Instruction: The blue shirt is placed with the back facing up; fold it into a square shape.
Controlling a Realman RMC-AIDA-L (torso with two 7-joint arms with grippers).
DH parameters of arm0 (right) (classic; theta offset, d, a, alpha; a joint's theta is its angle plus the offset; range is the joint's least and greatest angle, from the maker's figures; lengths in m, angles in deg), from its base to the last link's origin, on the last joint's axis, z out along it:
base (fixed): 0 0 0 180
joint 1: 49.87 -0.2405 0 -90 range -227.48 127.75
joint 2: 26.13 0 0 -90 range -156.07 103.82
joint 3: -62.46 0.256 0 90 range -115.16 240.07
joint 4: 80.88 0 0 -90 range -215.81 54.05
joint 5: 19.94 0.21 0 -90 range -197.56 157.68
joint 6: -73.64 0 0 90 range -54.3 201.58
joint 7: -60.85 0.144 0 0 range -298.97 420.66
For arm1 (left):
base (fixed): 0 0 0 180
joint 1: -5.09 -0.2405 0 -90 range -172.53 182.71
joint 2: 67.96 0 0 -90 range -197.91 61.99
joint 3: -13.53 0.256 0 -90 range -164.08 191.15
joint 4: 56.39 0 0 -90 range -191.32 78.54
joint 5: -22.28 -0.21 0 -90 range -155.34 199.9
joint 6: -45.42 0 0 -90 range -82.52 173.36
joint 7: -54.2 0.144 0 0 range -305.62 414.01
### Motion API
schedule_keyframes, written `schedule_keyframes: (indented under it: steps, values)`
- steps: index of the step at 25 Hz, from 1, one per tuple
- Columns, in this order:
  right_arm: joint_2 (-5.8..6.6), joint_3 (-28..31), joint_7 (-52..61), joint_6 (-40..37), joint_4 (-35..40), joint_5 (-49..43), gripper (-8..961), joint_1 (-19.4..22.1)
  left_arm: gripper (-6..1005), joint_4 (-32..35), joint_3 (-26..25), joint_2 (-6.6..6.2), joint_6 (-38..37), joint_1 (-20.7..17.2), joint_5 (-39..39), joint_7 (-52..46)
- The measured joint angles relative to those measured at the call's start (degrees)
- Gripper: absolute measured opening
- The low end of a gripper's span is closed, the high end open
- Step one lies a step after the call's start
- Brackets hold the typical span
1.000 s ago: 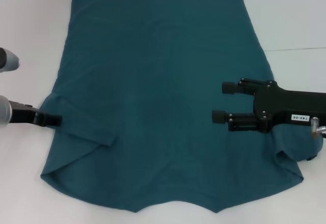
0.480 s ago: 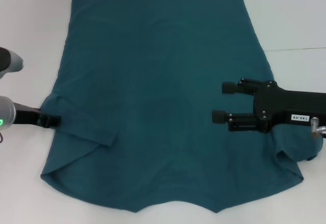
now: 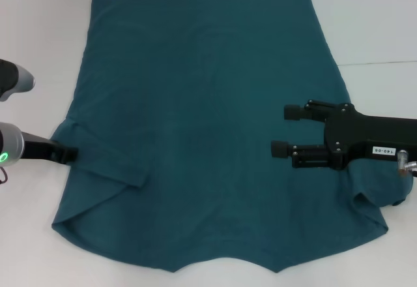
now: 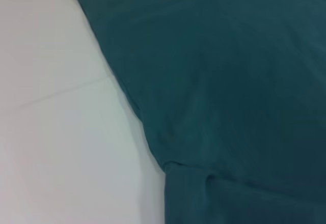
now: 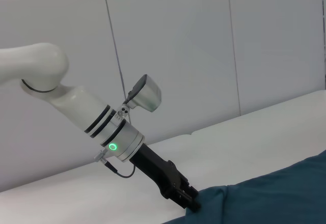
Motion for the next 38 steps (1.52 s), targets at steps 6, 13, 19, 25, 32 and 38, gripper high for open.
schedule_keyframes:
  steps: [6,13,19,25,32,38]
  values:
    - [0.00,0.00,0.00,0.09,0.00,-0.01,924,0.00,440,0.23,-3.85,-0.82,0.21,-0.04,-0.03,-1.55]
    - [-0.06,0.00,0.00,0.19,0.00,-0.01,925,-0.15,459,-0.35,-8.46,-1.47,0.04,-0.15,0.01,-4.39]
    - [-0.09,-0.20,0.00,0.22,0.00,-0.01,925,-0.64,479,-3.19,-10.47,-1.75,0.95,0.69,0.32,-7.04]
    - [-0.09,-0.41,0.00,0.22,0.00,-0.01,925,-0.69,498,-4.94,-12.20,-1.95,0.96,1.41,1.02,-7.07]
    - [-0.09,-0.44,0.00,0.13,0.00,-0.01,925,-0.71,521,-6.06,-12.22,-1.89,1.61,2.35,2.02,-7.10]
    - [-0.09,-0.44,0.00,0.08,0.00,-0.01,925,-0.71,531,-6.56,-12.22,-1.87,3.09,2.60,1.94,-7.10]
